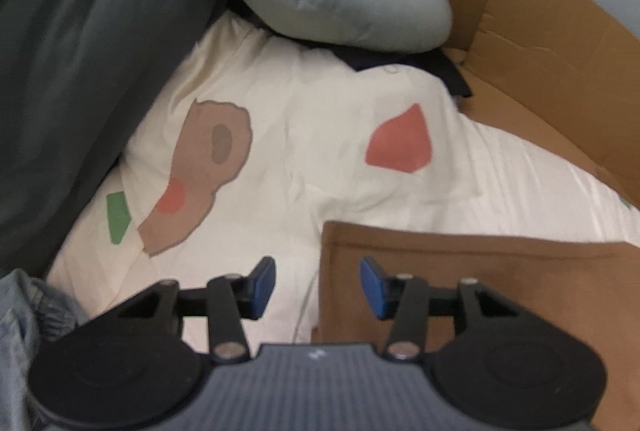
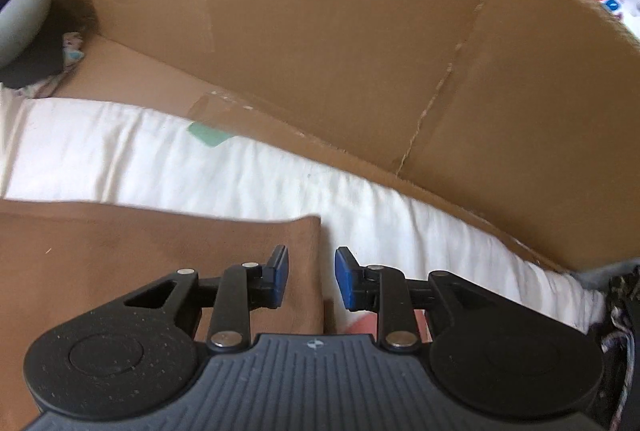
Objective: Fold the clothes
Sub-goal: 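Open both tools and release the folded edge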
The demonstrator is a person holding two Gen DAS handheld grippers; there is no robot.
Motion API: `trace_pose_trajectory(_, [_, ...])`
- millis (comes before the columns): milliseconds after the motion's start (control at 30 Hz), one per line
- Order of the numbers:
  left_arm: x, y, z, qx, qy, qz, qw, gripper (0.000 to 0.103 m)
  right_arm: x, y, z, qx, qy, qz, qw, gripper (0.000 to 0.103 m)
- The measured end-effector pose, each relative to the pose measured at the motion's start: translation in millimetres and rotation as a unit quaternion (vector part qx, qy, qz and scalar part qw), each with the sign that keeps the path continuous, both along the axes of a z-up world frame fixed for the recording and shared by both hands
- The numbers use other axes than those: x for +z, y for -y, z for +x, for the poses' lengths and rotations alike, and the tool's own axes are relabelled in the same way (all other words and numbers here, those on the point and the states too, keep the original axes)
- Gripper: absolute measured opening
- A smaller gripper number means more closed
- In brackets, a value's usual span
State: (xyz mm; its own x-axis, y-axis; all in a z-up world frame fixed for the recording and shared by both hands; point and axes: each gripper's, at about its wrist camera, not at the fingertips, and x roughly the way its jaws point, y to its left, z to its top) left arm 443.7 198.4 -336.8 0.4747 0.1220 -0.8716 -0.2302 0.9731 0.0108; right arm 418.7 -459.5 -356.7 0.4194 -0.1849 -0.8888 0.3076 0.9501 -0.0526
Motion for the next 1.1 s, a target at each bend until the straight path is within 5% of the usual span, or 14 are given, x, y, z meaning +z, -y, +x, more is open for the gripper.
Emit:
trace_pose_trajectory(400, [72.1, 44.2, -59.8, -0.026, 0.002, -0.033, 0.9991, 0.059, 76.6, -33.5, -68.9, -0.008, 0.019, 0.015, 1.000, 0.034])
trace_pose_trajectory(800, [155.8, 66.6, -96.4, -0.031, 0.016, -0.063, 0.9974, 0.082, 173.6, -57.2, -110.6, -0.018, 0.040, 0.046, 0.998, 0.059])
trace_pose_trajectory(1100, [168.9, 94.1, -100.6, -0.049, 0.031, -0.065, 0.9962, 0.084, 158.1, -55.3, -116.9, -0.010, 0.080, 0.074, 0.994, 0.059])
